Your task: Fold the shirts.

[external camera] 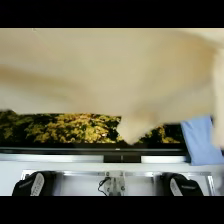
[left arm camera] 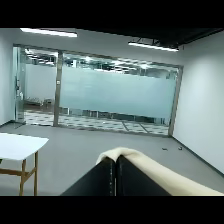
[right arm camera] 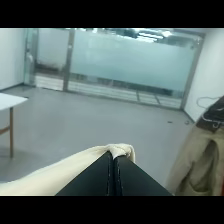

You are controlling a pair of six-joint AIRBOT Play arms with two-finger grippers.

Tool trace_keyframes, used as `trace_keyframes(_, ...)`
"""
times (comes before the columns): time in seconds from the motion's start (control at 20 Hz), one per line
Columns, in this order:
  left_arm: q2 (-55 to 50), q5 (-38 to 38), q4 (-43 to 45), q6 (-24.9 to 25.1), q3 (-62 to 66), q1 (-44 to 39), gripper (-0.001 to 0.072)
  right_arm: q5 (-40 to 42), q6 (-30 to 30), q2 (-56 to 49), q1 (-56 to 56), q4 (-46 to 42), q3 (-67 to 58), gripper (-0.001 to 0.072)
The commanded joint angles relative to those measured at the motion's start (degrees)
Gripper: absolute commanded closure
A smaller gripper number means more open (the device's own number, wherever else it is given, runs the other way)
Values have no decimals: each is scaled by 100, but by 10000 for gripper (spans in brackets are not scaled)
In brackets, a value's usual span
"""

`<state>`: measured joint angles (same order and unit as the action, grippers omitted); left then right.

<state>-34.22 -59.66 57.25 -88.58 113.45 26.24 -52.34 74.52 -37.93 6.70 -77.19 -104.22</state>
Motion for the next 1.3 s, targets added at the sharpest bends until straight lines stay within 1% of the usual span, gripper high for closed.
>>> trace_keyframes(0.0,59,-1003,466,-129,175,26,676,-815,184,382,2,-621,-46,659)
trace_keyframes(0.1,42,-1434,704,-129,2,26,675,-1327,197,262,2,-750,-44,659)
trace_keyframes(0.25,-4,-1530,723,-103,-844,24,674,-2065,170,-278,2,-734,-31,659)
trace_keyframes(0.4,-173,-1523,710,162,-2341,13,676,-2581,-87,-1239,2,-706,192,659)
trace_keyframes(0.5,-343,-1375,691,450,-3523,-15,676,-2461,-87,-1947,-2,-459,629,659)
trace_keyframes(0.55,-452,-1147,697,573,-4089,-66,676,-2334,-90,-2310,-2,-247,898,659)
trace_keyframes(0.65,-887,-446,704,605,-5034,-245,676,-1869,-66,-3154,-2,90,1392,659)
trace_keyframes(0.75,-1620,321,706,645,-5407,-577,676,-1209,76,-4113,-2,376,1526,659)
trace_keyframes(0.8,-2144,682,734,837,-5383,-828,676,-726,85,-4575,-4,542,1526,659)
trace_keyframes(0.9,-3230,1307,728,807,-5003,-1259,676,299,142,-5272,-149,603,1523,659)
trace_keyframes(1.0,-4216,1766,730,776,-4271,-1526,676,1141,177,-5718,-361,584,1526,659)
trace_keyframes(1.15,-5429,1869,726,767,-3176,-1685,676,2033,485,-6100,-509,468,1526,659)
trace_keyframes(1.25,-6035,1871,726,507,-2804,-1698,675,2247,656,-6253,-496,468,1526,659)
